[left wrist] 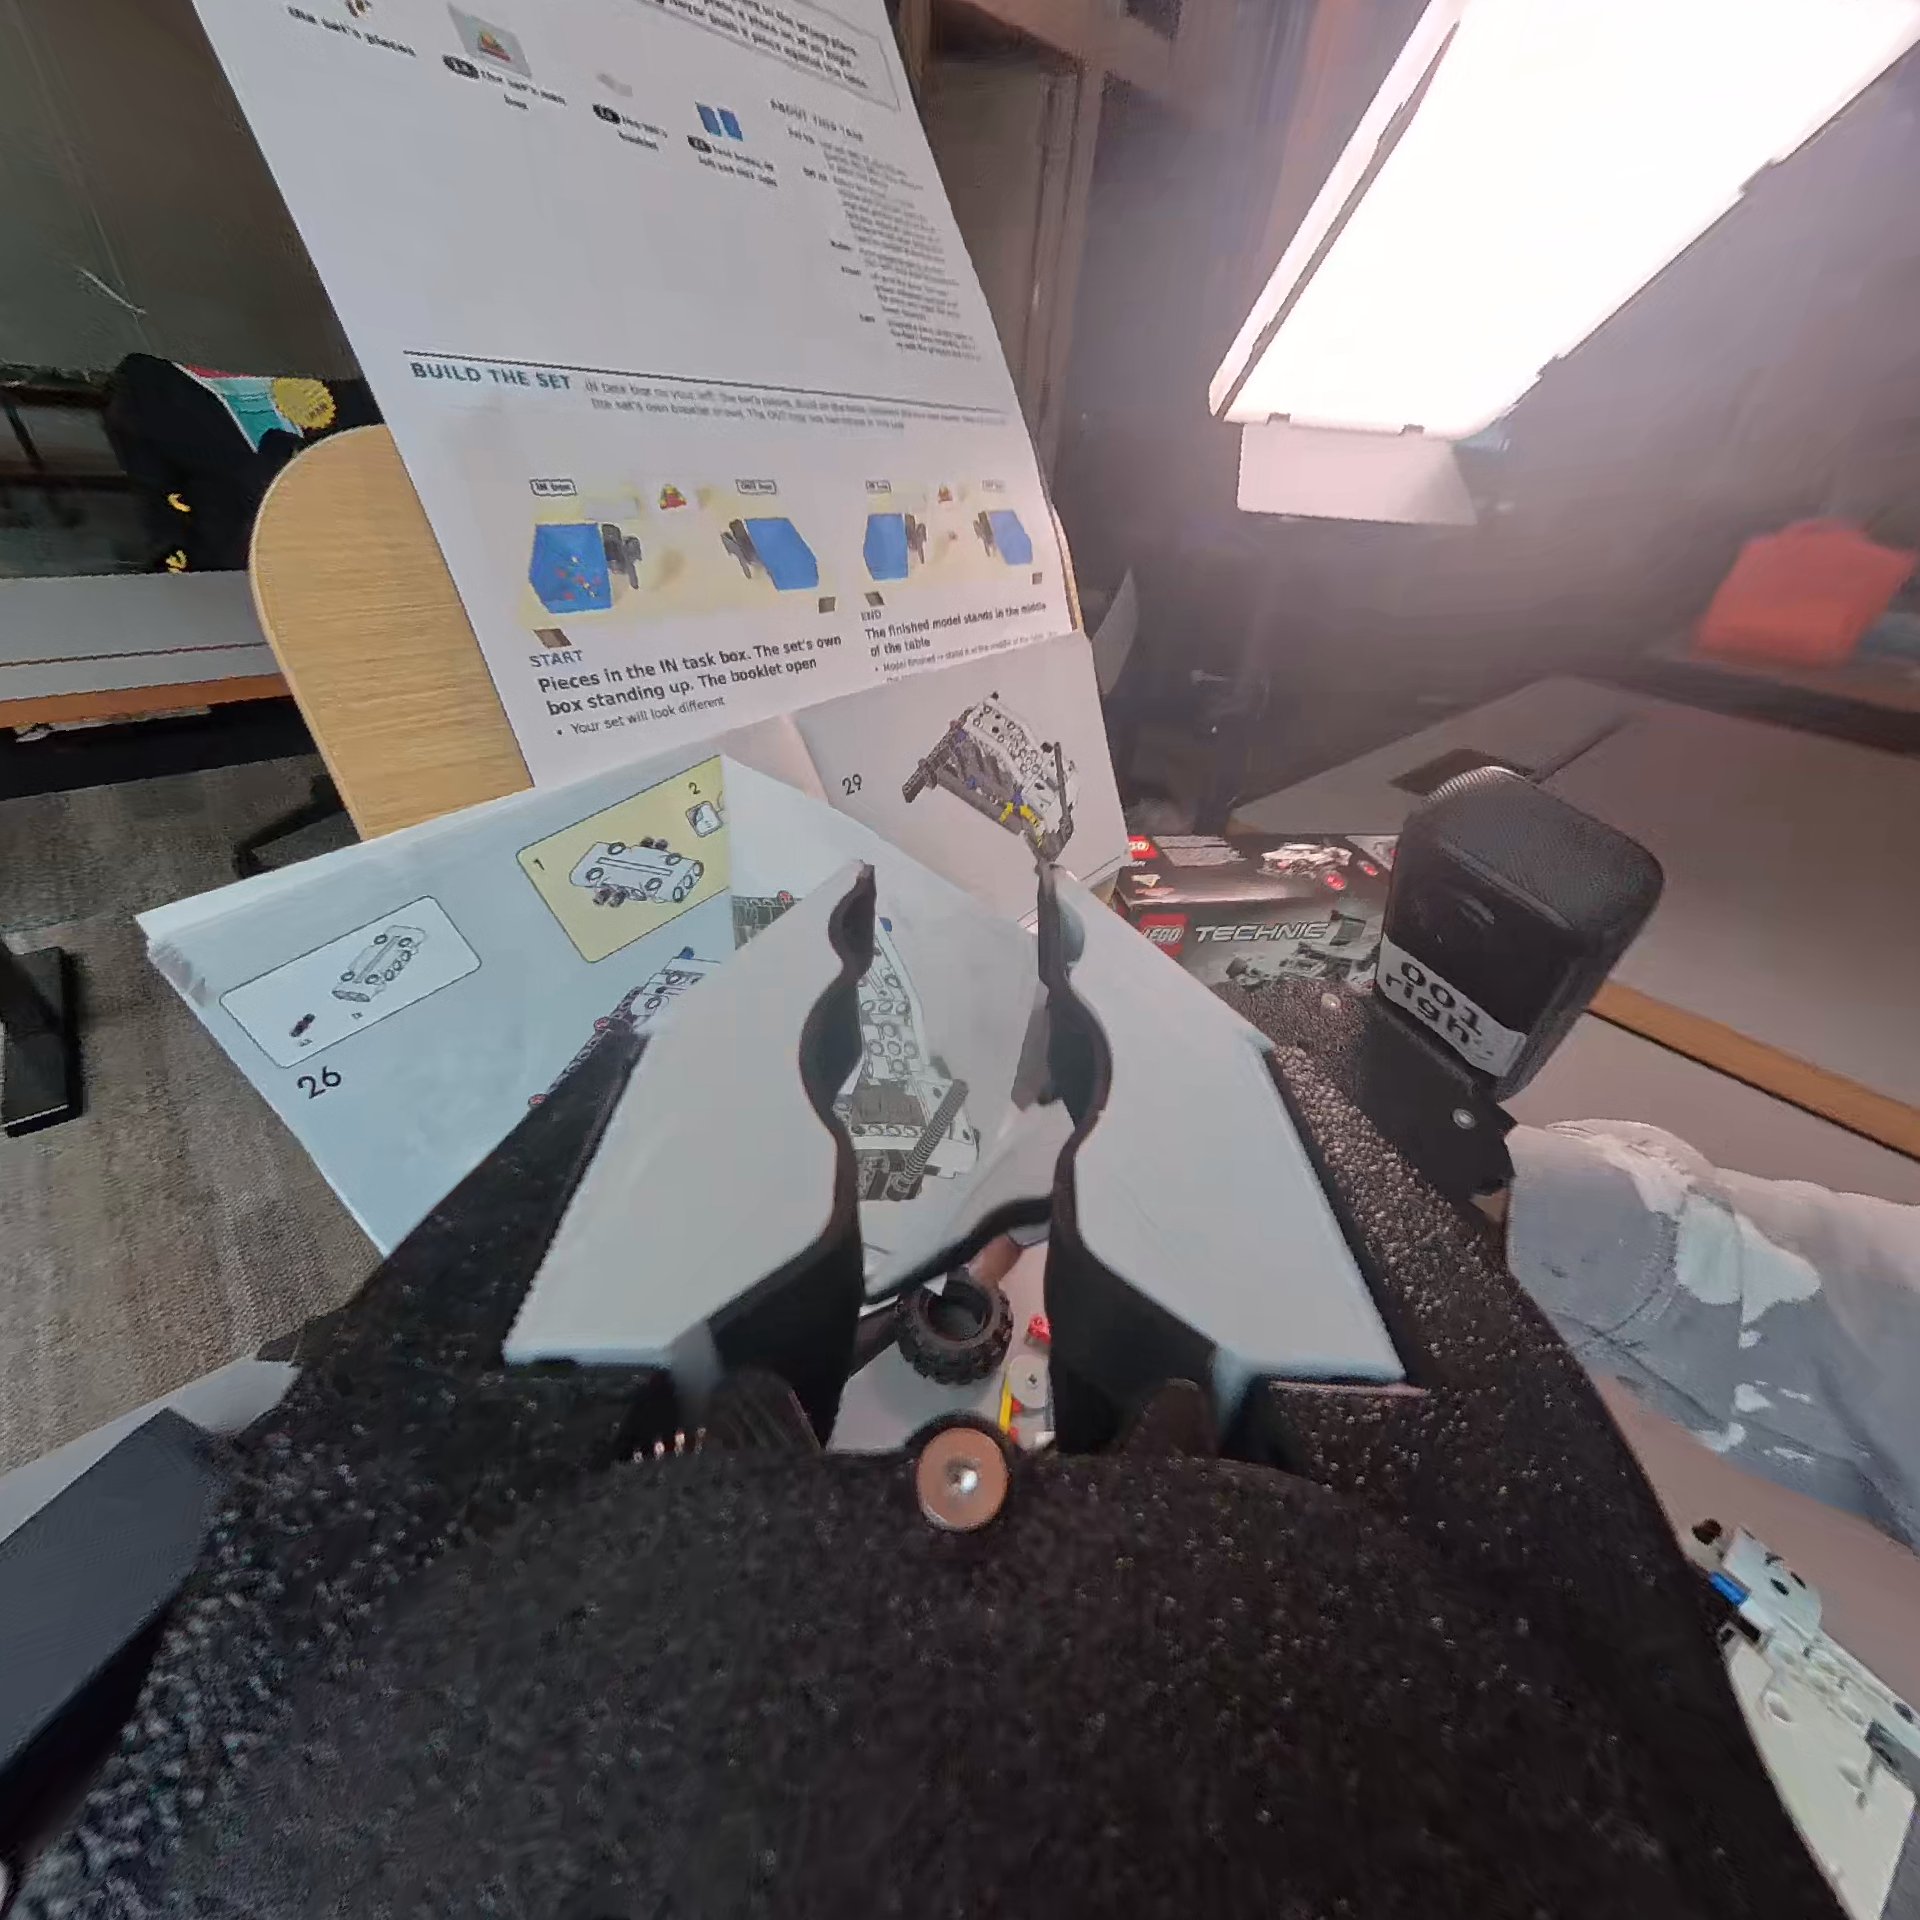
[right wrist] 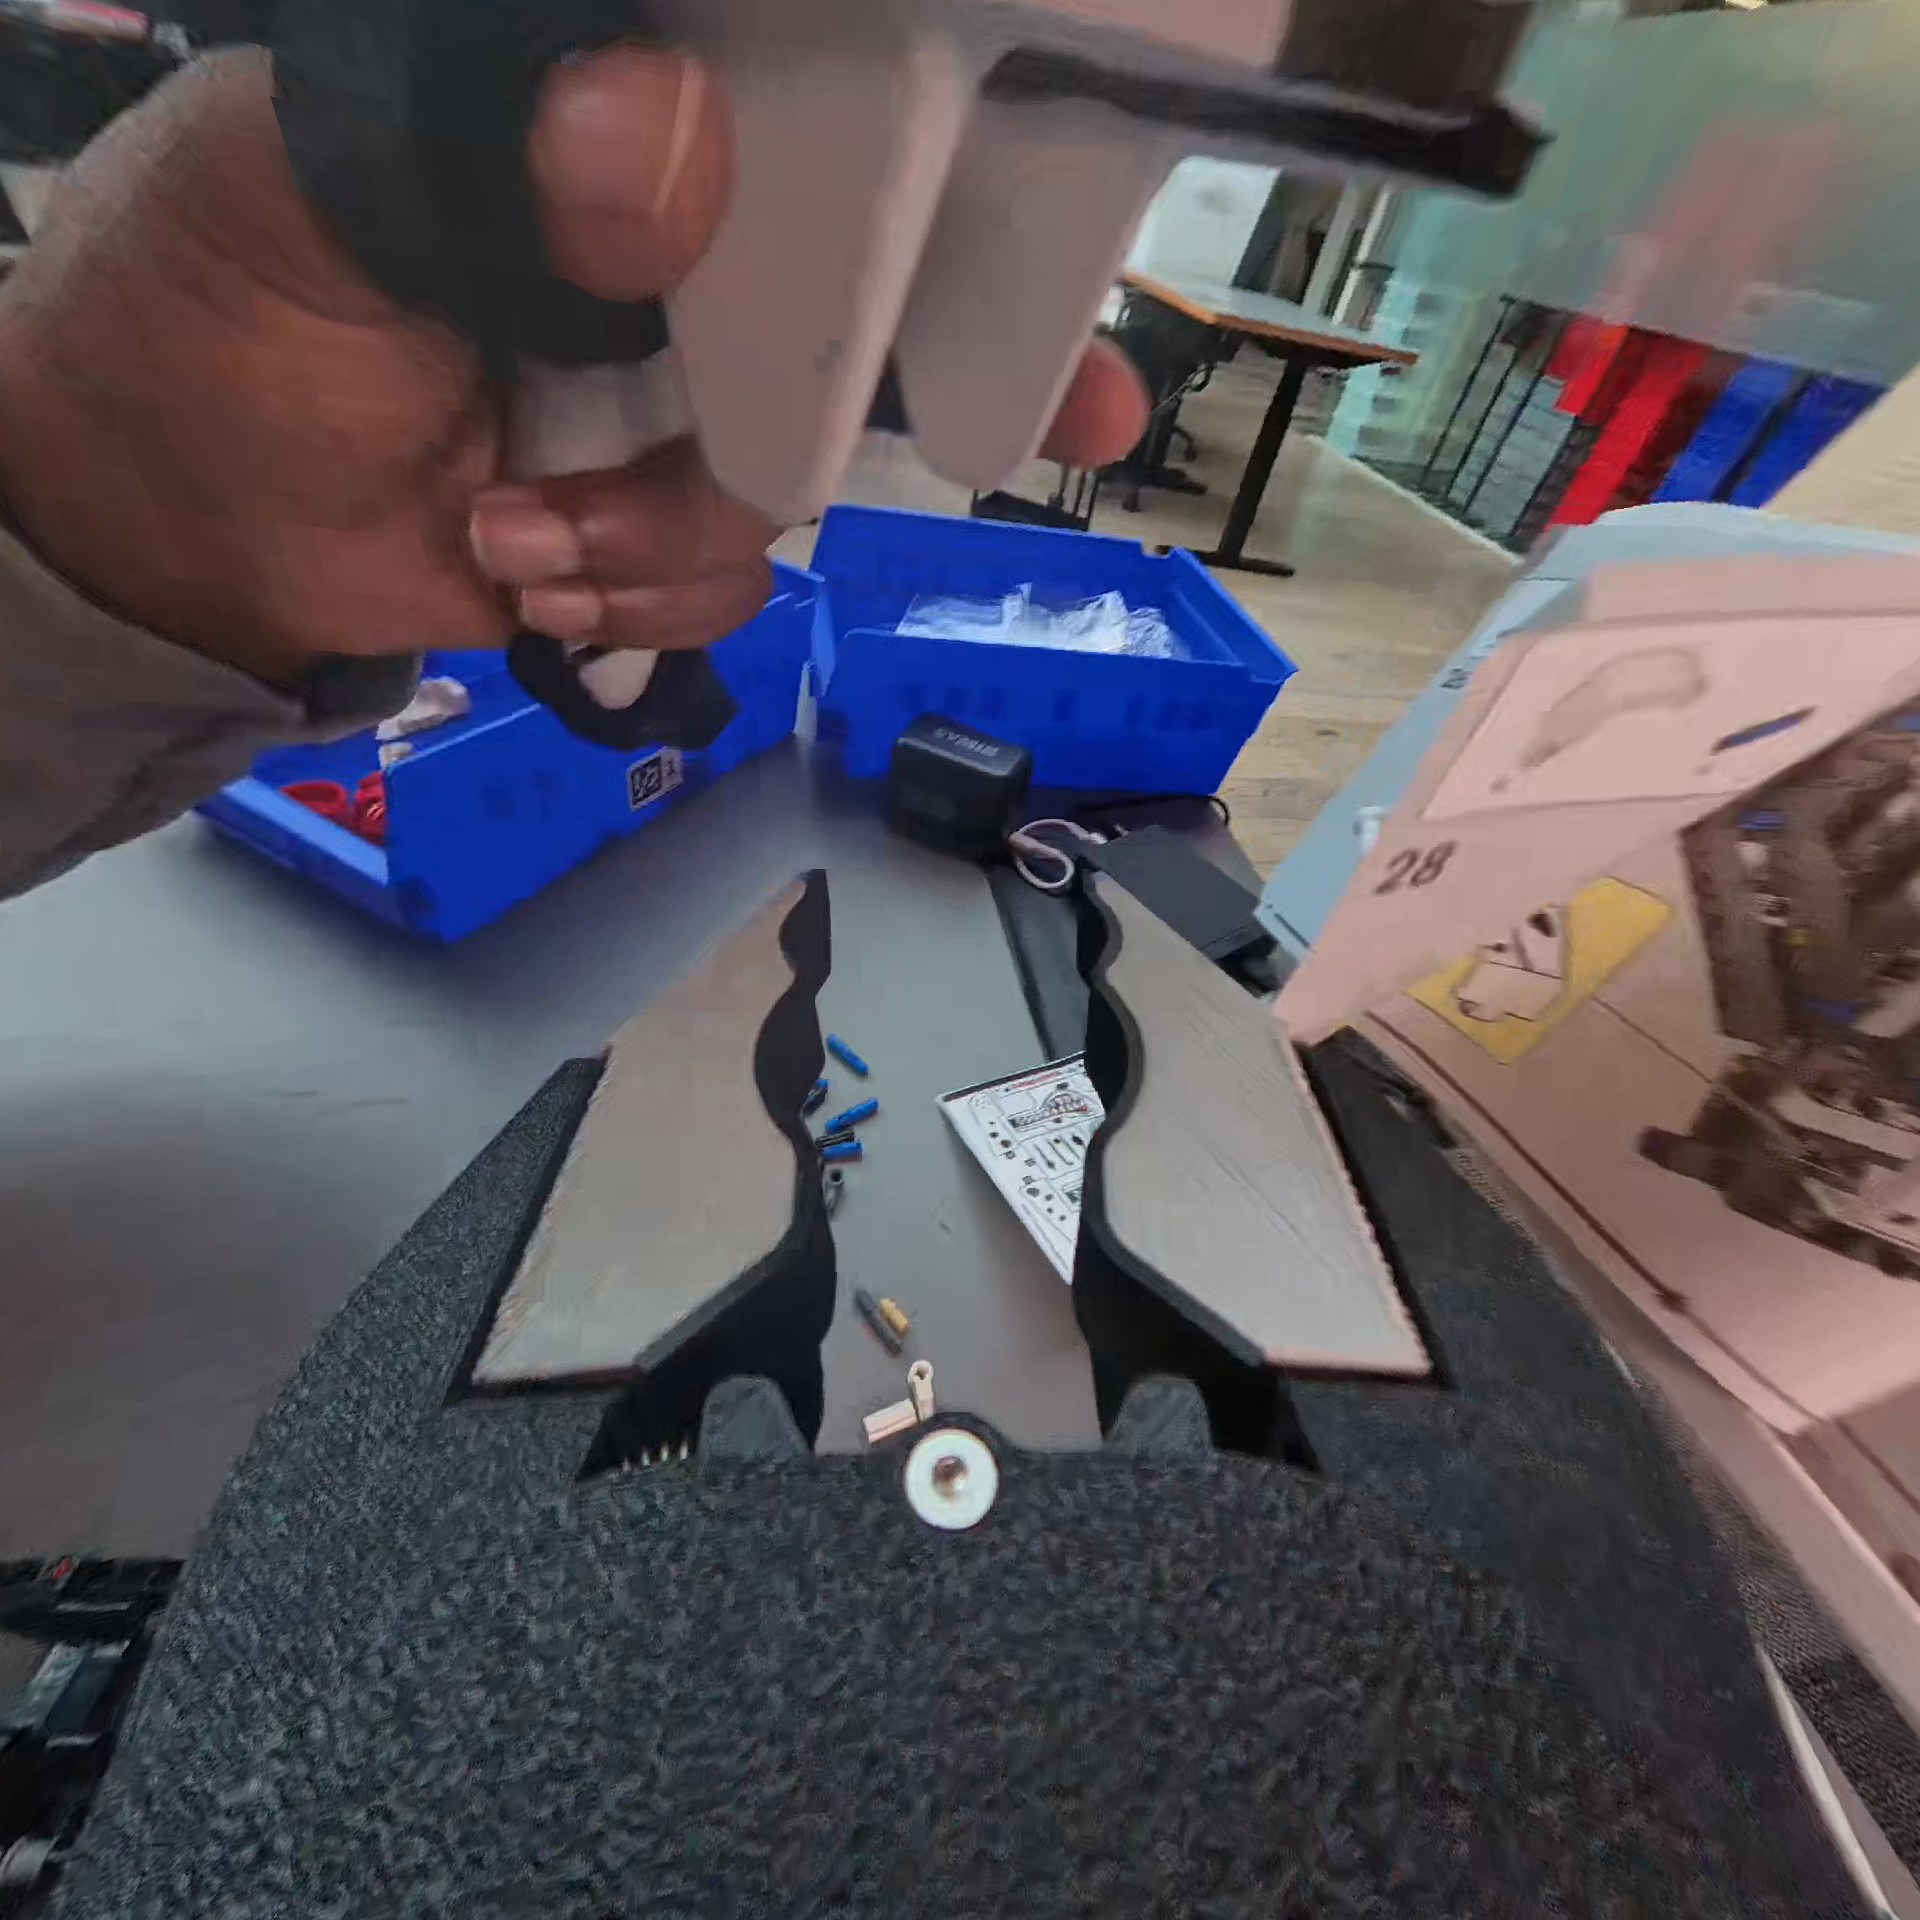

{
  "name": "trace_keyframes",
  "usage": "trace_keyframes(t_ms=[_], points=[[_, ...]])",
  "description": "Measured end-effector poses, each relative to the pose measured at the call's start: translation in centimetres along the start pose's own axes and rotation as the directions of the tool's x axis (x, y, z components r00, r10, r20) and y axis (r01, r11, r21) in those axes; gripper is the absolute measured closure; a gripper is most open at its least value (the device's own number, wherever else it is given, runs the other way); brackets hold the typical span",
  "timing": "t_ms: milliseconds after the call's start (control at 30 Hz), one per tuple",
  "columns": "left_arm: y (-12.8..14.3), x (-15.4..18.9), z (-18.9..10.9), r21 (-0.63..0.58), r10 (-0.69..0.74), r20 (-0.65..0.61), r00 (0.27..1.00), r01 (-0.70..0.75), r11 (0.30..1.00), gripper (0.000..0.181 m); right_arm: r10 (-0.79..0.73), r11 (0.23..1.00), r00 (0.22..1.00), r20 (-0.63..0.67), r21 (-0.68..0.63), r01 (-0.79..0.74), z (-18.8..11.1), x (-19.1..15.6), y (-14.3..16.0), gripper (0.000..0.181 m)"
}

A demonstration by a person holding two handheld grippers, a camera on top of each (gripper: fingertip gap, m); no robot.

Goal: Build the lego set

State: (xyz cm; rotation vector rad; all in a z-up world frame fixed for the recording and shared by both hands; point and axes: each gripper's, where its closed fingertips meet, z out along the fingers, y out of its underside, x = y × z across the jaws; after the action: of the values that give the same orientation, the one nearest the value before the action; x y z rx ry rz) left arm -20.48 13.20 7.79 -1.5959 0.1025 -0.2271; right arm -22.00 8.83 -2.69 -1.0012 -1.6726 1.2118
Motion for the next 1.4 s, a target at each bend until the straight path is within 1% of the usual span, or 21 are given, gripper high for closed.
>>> trace_keyframes(t_ms=[133,200,233,267,333,367,400,433,533,600,733,800,867,933,1000,1033,1100,1167,1233,1300,1400], points=[[1.5,-1.0,0.9,-0.072,0.025,0.049,0.999,-0.021,0.997,0.148,0.018,0.995,0.956,0.292,-0.097,0.011,0.2,-6.3,2.2,0.135],[2.1,-2.1,0.7,-0.085,0.044,0.099,0.994,-0.036,0.996,0.148,0.070,0.996,0.906,0.418,-0.076,-0.042,-1.6,-8.9,1.6,0.144],[2.4,-2.7,0.5,-0.089,0.056,0.126,0.991,-0.045,0.995,0.147,0.085,0.996,0.899,0.429,-0.037,-0.077,-2.6,-9.0,0.7,0.146],[2.7,-3.3,0.2,-0.099,0.073,0.154,0.985,-0.058,0.993,0.151,0.081,0.995,0.915,0.395,0.027,-0.100,-3.5,-8.2,-0.5,0.145],[3.6,-5.0,-0.1,-0.147,0.135,0.218,0.967,-0.104,0.984,0.157,0.081,0.980,0.977,0.197,0.162,-0.114,-5.2,-4.0,-2.7,0.145],[4.0,-5.7,-0.2,-0.169,0.171,0.230,0.958,-0.134,0.976,0.160,0.090,0.974,0.995,0.048,0.205,-0.098,-6.1,-1.0,-3.3,0.144],[4.4,-6.2,-0.2,-0.183,0.202,0.219,0.955,-0.164,0.969,0.181,0.104,0.972,0.987,-0.126,0.224,-0.074,-7.1,2.4,-3.5,0.144],[4.8,-6.9,-0.1,-0.195,0.210,0.221,0.952,-0.168,0.966,0.181,0.122,0.973,0.948,-0.293,0.223,-0.057,-8.4,5.7,-3.4,0.144],[4.4,-9.0,0.3,-0.208,0.271,0.242,0.932,-0.223,0.953,0.181,0.105,0.989,0.827,-0.553,0.143,-0.031,-10.4,11.6,-2.3,0.135],[3.0,-10.5,0.5,-0.195,0.294,0.283,0.913,-0.245,0.950,0.181,0.060,0.998,0.776,-0.628,0.057,-0.032,-10.0,13.5,-1.1,0.119],[0.6,-10.2,1.2,-0.117,0.241,0.228,0.943,-0.219,0.969,0.180,-0.150,0.988,0.671,-0.726,-0.139,0.071,-7.7,15.6,0.0,0.099],[-0.9,-9.7,0.2,-0.013,0.171,0.245,0.954,-0.173,0.985,0.170,-0.259,0.963,0.596,-0.761,-0.252,0.096,-6.8,16.6,0.7,0.093],[-1.2,-9.5,-1.6,0.104,0.040,0.264,0.964,-0.070,0.992,0.161,-0.300,0.951,0.554,-0.777,-0.291,0.106,-6.2,17.3,1.0,0.090],[0.8,-10.2,-3.1,0.168,-0.107,0.289,0.952,0.059,0.984,0.158,-0.291,0.953,0.532,-0.795,-0.289,0.090,-6.0,17.7,1.1,0.089],[4.9,-10.9,-3.4,0.174,-0.283,0.263,0.922,0.243,0.954,0.153,-0.296,0.952,0.516,-0.804,-0.293,0.088,-6.0,17.8,1.1,0.088],[7.4,-11.0,-2.9,0.153,-0.383,0.235,0.894,0.355,0.922,0.151,-0.305,0.949,0.512,-0.803,-0.302,0.091,-5.9,17.7,1.0,0.089],[12.0,-9.6,-1.2,0.048,-0.561,0.131,0.817,0.561,0.827,0.134,-0.330,0.940,0.506,-0.797,-0.325,0.102,-5.8,17.5,0.9,0.090],[15.0,-7.2,0.8,-0.069,-0.712,0.005,0.702,0.710,0.700,0.114,-0.336,0.938,0.519,-0.786,-0.332,0.104,-5.6,17.2,1.0,0.089],[15.4,-6.7,2.2,-0.051,-0.789,-0.080,0.609,0.788,0.614,0.103,-0.325,0.939,0.551,-0.769,-0.330,0.094,-5.1,16.9,1.5,0.088],[15.1,-8.1,3.2,0.021,-0.817,-0.114,0.565,0.824,0.566,0.100,-0.333,0.936,0.562,-0.757,-0.338,0.100,-5.0,16.5,1.7,0.089],[13.9,-11.1,3.2,0.164,-0.831,-0.139,0.539,0.840,0.518,0.132,-0.298,0.945,0.614,-0.731,-0.315,0.084,-4.8,15.9,1.9,0.082]])
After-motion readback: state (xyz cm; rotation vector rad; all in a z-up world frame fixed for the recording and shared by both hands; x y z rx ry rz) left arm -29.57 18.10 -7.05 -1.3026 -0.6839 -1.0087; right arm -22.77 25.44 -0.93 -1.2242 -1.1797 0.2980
